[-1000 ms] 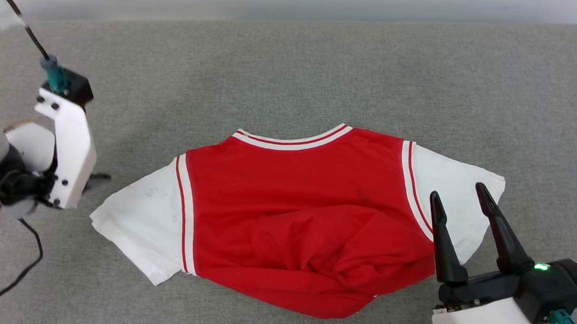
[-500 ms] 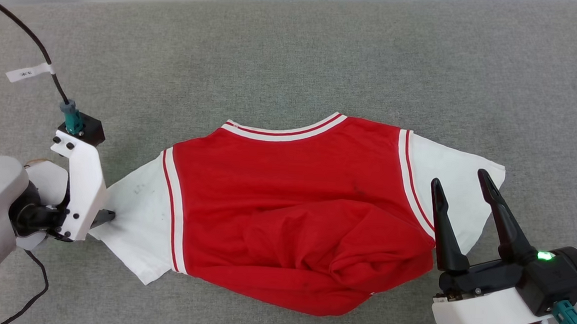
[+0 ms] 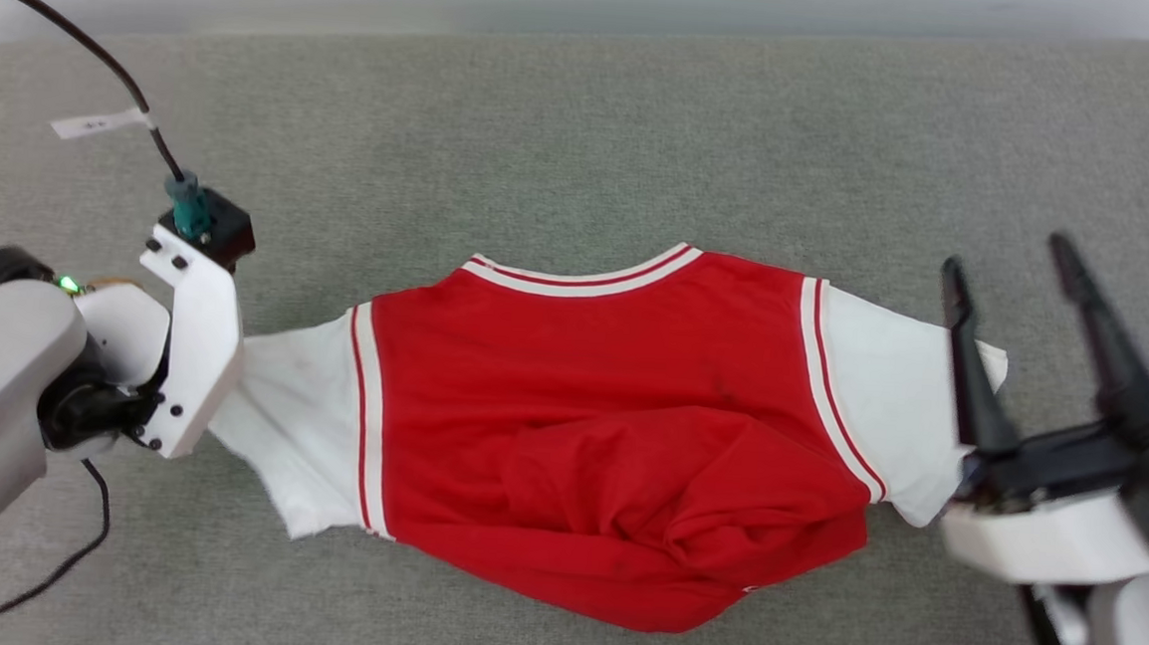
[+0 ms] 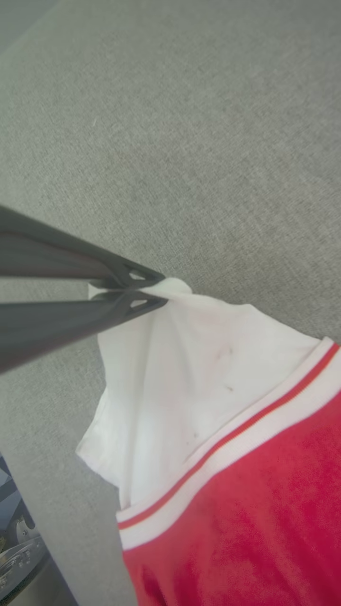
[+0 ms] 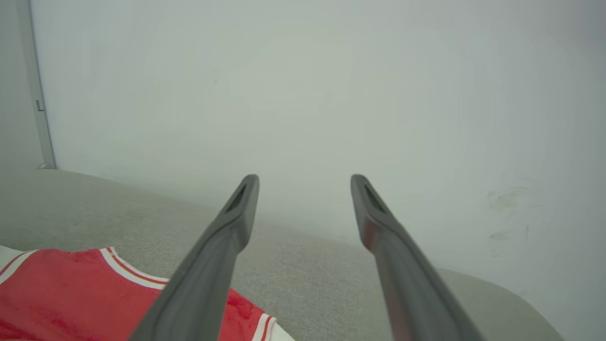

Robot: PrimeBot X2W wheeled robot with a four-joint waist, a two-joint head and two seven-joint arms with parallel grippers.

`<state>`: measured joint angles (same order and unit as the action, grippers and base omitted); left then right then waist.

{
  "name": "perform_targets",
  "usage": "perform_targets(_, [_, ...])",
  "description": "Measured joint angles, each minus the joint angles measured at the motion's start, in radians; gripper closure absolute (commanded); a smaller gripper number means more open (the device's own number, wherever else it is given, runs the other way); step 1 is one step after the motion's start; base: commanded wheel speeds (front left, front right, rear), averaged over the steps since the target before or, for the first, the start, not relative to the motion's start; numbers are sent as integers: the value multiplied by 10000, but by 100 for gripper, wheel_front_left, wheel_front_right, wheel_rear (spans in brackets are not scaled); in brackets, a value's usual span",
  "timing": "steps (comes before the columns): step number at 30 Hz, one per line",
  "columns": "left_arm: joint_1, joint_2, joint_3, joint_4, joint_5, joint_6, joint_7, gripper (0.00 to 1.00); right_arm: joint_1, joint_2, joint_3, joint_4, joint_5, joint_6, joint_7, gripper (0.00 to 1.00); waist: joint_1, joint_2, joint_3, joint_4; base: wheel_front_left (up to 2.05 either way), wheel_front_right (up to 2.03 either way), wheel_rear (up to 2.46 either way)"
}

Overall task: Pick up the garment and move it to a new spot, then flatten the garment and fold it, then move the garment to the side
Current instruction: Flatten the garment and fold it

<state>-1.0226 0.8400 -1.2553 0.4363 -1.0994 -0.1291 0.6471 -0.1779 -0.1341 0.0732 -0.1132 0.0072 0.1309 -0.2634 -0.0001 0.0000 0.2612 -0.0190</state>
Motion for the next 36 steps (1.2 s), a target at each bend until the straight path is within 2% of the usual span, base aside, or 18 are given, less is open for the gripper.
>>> perform_targets(6, [-191, 332, -6, -955, 109, 0, -441, 100, -1374, -1546, -418, 439, 136, 2, 0, 0, 0, 1, -266, 230, 0, 0, 0])
perform_targets(8, [-194, 387, -15, -1179, 153, 0, -522, 100, -1882, -2307, -251, 1028, 280, 2, 123, 0, 0, 0, -329, 291, 0, 0, 0])
perform_targets(9, [-187, 401, -19, -1275, 157, 0, -554, 100, -2116, -2692, -27, 1298, 435, 0, 512, 0, 0, 1, -352, 320, 0, 0, 0])
perform_targets(11, [-157, 397, -21, -1480, 165, 0, -662, 100, -2693, -3427, 508, 1745, 945, 2, 1432, 0, 0, 0, -369, 377, 0, 0, 0])
perform_targets(14, [-68, 393, -36, -1645, 222, 2, -761, 100, -3429, -4328, 1478, 2092, 2069, 2, 3473, 0, 0, 0, -337, 435, 0, 0, 0])
perform_targets(19, [-73, 362, -29, -1856, 324, 35, -880, 100, -4274, -5942, 3352, 2395, 4692, 0, 7252, 0, 0, 1, -154, 551, 0, 0, 0])
perform_targets(22, [-133, 330, -6, -1927, 407, 58, -966, 100, -4656, -6865, 4128, 2449, 5869, 6, 9005, 0, 0, 0, 15, 650, 0, 0, 0])
perform_targets(27, [-321, 268, 58, -1962, 485, 56, -1081, 100, -5247, -7260, 4752, 2721, 7517, 2, 11212, 0, 0, 0, 383, 857, 0, 0, 0])
perform_targets(29, [-372, 215, 63, -1967, 493, 56, -1106, 100, -5509, -7298, 4959, 2909, 7710, 2, 11814, 0, 1, 0, 550, 950, 0, 0, 0])
perform_targets(36, [-694, 13, 104, -1918, 510, 23, -1244, 100, -5822, -6702, 4805, 4215, 8489, 2, 12920, 0, 2, 0, 1127, 1304, 0, 0, 0])
